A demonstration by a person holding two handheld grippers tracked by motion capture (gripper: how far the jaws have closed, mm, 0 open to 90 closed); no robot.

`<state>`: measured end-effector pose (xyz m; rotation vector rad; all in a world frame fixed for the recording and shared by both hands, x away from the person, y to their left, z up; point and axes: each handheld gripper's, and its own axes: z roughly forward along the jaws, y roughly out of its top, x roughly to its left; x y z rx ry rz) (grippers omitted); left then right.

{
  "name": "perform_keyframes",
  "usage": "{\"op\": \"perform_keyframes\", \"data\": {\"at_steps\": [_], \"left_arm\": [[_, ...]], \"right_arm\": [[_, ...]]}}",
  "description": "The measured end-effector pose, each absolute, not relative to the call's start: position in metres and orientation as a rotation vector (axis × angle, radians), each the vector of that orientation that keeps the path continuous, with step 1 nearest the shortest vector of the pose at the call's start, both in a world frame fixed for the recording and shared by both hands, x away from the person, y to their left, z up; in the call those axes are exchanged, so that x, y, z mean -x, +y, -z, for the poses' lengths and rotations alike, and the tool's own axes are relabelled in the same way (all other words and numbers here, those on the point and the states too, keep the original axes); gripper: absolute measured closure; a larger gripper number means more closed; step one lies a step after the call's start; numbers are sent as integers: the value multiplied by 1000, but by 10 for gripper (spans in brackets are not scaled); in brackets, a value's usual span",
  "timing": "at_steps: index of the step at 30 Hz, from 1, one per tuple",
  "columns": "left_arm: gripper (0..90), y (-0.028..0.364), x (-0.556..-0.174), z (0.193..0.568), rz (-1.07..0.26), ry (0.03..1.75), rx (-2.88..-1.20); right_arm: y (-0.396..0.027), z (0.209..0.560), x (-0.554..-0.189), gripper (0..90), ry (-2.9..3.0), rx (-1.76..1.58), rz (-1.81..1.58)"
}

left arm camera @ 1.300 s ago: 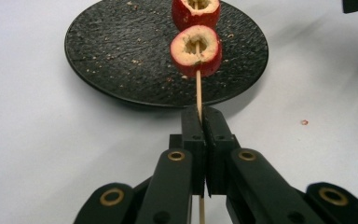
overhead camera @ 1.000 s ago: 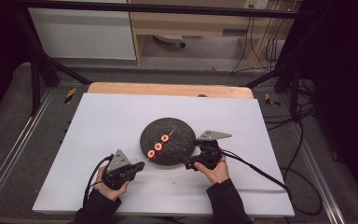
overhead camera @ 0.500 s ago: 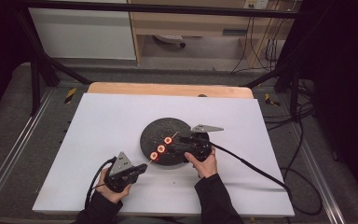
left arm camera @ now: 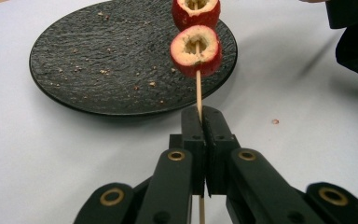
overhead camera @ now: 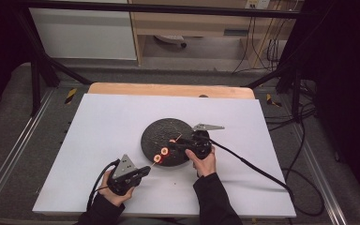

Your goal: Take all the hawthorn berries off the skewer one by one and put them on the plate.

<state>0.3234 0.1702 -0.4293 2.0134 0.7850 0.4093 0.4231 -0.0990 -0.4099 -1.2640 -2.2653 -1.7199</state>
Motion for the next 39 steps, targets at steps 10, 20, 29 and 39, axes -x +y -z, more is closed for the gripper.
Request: {"op": "perform_keyframes", "data": {"at_steps": [10,20,29,39], "left_arm": [[880,171,-321,427,-424,772,-1987],[880,175,-321,425,-429,776,-1976],[880,179,-324,427,-421,797,-1971],[880,191,-328,421,-420,836,-1922]], "right_arm": [[-103,402,-425,623,-2196,1262,1749],[-120,384,-440,626,-2188,1369,1815],[-134,375,-461,626,-2232,1446,1812],[-128,391,-470,625,-2310,1467,1720]]}}
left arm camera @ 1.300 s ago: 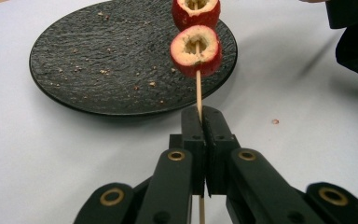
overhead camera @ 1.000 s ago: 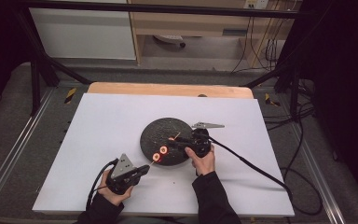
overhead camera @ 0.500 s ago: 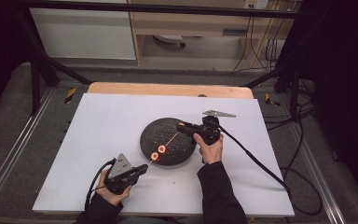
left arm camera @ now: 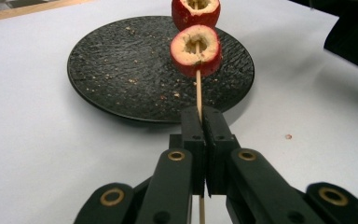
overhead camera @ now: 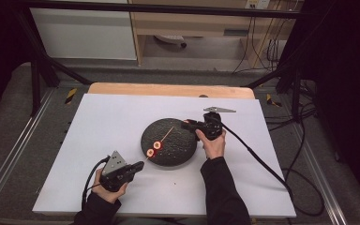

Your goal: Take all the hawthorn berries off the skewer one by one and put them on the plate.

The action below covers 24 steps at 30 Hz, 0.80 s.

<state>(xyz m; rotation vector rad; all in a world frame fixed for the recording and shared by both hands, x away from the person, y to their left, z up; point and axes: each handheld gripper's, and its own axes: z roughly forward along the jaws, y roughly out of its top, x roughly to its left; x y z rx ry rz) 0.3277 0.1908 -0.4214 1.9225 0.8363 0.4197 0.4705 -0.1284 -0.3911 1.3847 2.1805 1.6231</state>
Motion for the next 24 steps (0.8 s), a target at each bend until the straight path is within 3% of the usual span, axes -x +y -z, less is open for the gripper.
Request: {"op": "perform_keyframes", "data": {"at_steps": [17,24], "left_arm": [[880,194,-329,422,-423,854,-1911],[880,193,-330,422,-420,857,-1912]], "right_arm": [[-100,447,-466,619,2374,-1325,-1373],[-100,444,-463,488,2383,-1292,-1362]]}}
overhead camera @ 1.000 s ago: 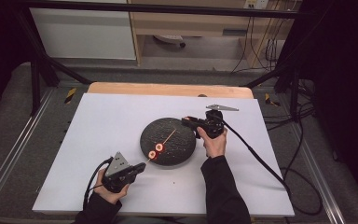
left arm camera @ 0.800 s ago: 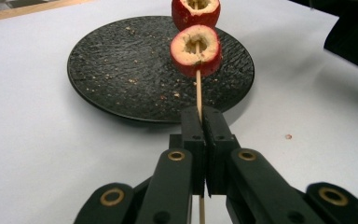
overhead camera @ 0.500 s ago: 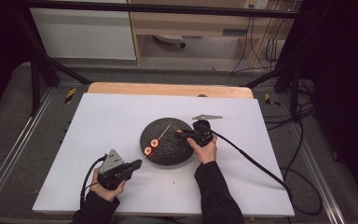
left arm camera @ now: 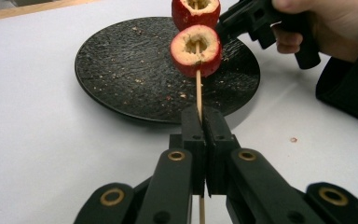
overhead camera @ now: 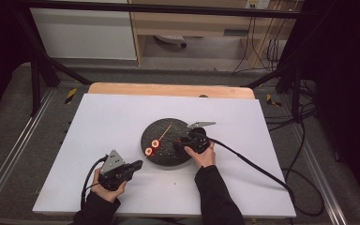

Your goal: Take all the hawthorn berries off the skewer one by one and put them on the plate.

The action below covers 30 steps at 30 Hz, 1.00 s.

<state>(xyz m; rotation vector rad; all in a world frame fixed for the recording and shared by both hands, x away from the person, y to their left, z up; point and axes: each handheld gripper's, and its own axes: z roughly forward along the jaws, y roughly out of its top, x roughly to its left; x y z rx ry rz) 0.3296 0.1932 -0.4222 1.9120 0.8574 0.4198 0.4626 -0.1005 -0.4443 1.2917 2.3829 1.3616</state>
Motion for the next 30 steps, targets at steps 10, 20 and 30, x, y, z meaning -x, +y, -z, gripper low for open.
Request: {"op": "perform_keyframes", "data": {"at_steps": [10,20,30], "left_arm": [[880,189,-329,423,-420,850,-1923],[880,182,-327,426,-418,834,-1942],[880,170,-325,427,-407,805,-1955]], "right_arm": [[-111,406,-442,139,2336,-1236,-1518],[-106,401,-422,76,2335,-1202,-1634],[-98,407,-407,224,2369,-1195,-1700]]}}
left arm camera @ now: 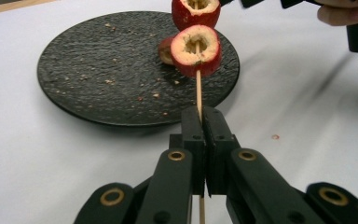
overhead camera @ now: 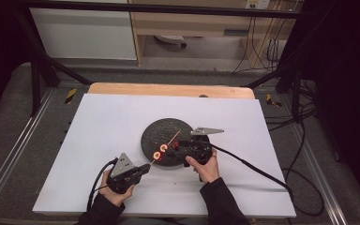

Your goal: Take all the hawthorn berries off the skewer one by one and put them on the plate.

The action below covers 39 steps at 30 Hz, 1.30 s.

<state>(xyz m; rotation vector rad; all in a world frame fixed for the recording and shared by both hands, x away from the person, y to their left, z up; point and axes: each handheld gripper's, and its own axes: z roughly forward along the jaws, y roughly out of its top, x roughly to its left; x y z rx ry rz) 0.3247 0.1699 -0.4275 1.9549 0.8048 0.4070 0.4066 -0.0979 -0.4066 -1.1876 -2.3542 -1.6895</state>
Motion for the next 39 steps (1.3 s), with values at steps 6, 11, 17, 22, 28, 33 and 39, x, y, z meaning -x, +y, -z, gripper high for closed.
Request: {"op": "perform_keyframes", "data": {"at_steps": [6,11,17,22,28,33,39], "left_arm": [[880,162,-322,429,-401,781,-1969],[880,160,-320,429,-399,771,-1975],[880,160,-320,429,-400,769,-1970],[880,160,-319,429,-400,766,-1964],[880,162,-319,427,-406,765,-1954],[880,164,-319,426,-408,765,-1945],[880,165,-319,425,-411,766,-1938]], "right_arm": [[-95,410,-404,390,-2332,1168,1699],[-94,412,-404,489,-2312,1164,1692],[-94,412,-403,614,-2287,1154,1683],[-96,410,-404,624,-2267,1158,1686],[-102,402,-408,625,-2255,1195,1732],[-109,393,-414,626,-2252,1226,1762],[-120,379,-425,628,-2245,1269,1804]]}}
